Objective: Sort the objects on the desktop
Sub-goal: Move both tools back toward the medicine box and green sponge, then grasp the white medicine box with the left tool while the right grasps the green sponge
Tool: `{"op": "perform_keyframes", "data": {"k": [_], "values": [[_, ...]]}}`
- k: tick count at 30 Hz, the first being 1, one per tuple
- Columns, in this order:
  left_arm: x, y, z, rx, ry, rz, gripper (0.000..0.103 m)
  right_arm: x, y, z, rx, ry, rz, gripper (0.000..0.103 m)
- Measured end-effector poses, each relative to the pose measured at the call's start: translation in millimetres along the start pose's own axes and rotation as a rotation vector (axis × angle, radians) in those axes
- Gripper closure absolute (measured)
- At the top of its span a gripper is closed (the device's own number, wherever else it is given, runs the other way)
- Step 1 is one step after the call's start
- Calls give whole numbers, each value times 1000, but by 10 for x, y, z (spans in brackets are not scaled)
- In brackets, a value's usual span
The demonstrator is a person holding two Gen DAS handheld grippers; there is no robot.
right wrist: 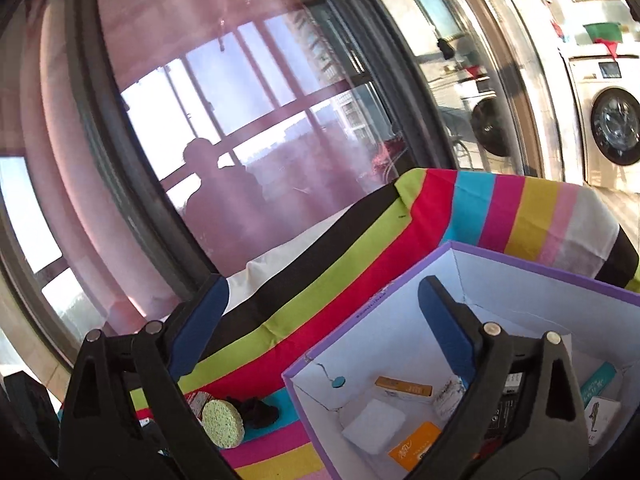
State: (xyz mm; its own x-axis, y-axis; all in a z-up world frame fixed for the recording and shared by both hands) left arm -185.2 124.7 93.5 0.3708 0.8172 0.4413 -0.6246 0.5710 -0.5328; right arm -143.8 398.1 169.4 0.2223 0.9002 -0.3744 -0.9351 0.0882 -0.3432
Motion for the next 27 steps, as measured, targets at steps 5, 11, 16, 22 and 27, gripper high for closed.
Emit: {"op": "perform_keyframes", "data": {"k": [5, 11, 16, 22, 27], "values": [[-542, -317, 6, 50, -71, 77, 26, -633, -54, -357, -7, -259, 86, 3], [-1153, -475, -55, 34, -133, 181, 26, -1319, 138, -1067, -72, -642, 149, 1], [-1672, -421, -55, -17, -141, 299, 26, -1645, 478, -1738, -161, -853, 155, 1], [-2110, -150, 6, -109, -137, 397, 25, -1776, 760, -1995, -222, -918, 136, 1], [-2296, 42, 69, -147, -129, 463, 25, -1765, 1000, -2101, -292, -927, 146, 1]]}}
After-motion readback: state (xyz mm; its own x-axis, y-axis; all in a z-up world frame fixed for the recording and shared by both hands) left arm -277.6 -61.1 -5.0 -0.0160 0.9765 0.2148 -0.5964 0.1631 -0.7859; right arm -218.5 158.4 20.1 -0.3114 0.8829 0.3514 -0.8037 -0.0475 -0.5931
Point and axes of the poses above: each gripper's, at about its wrist camera, not at the fingertips, and y roughly the way its jaws point, x to its right, z to its top, the point moved 3 cm from there along y, roughly the way its jaws point, and after that the axes turned 5 degrees about -z, right-handed, at the moved point
